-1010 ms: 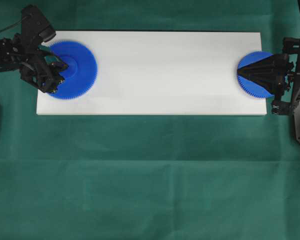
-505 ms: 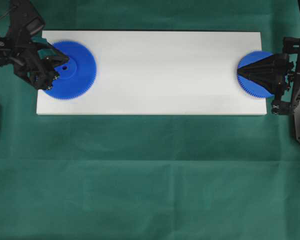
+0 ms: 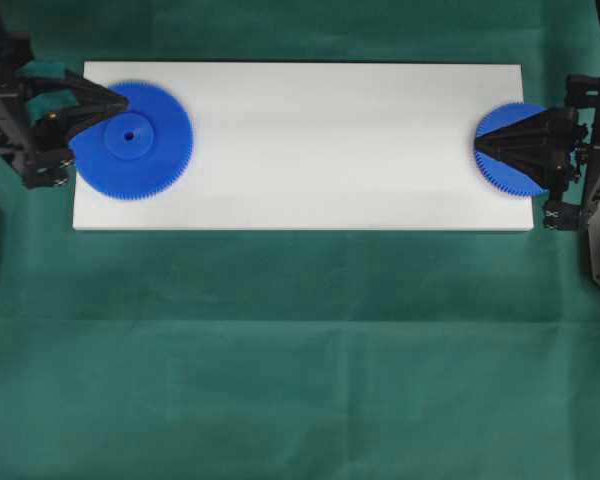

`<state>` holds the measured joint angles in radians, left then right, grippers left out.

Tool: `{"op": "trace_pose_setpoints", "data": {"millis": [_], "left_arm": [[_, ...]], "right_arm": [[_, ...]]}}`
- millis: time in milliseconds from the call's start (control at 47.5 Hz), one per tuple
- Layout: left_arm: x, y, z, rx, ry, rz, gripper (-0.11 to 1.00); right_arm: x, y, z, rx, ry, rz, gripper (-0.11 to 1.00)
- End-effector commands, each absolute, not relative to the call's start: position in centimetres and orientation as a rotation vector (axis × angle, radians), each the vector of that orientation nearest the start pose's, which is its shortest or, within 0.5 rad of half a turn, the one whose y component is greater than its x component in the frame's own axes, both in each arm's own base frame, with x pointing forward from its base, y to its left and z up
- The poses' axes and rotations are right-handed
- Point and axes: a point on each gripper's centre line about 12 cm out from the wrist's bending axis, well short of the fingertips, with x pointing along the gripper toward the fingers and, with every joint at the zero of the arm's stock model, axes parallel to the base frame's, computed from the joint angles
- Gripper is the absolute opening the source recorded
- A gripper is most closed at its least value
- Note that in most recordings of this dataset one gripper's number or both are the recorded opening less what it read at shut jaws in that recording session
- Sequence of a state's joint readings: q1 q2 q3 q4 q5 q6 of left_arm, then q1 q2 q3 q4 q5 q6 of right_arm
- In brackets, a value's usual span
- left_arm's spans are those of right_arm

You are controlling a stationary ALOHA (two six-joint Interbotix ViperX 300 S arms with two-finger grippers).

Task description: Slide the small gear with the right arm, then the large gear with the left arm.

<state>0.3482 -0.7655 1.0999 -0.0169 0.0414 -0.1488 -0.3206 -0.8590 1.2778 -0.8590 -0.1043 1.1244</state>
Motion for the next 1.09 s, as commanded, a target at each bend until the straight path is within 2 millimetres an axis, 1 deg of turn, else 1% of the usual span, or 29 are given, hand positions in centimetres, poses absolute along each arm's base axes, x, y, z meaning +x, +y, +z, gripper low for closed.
{"op": "trace_pose_setpoints", "data": {"millis": [0,316,779,1073], "left_arm": [[21.3,7.4,24.8,-0.219,0.302,0.359,0.0],[20.7,6.7,24.9,-0.208,0.26,0.334,0.0],[20.9,6.3,25.0,-0.207,0.26,0.313,0.0],[21.2,4.6,24.9,-0.19,0.231,0.232,0.0]], "right_arm": [[19.3,-5.3,21.4,0.333,0.286,-0.275,0.5],[19.3,-5.3,21.4,0.334,0.288,-0.275,0.5],[19.3,-5.3,21.3,0.334,0.289,-0.275,0.5],[19.1,-5.3,21.0,0.335,0.297,-0.276,0.5]]}}
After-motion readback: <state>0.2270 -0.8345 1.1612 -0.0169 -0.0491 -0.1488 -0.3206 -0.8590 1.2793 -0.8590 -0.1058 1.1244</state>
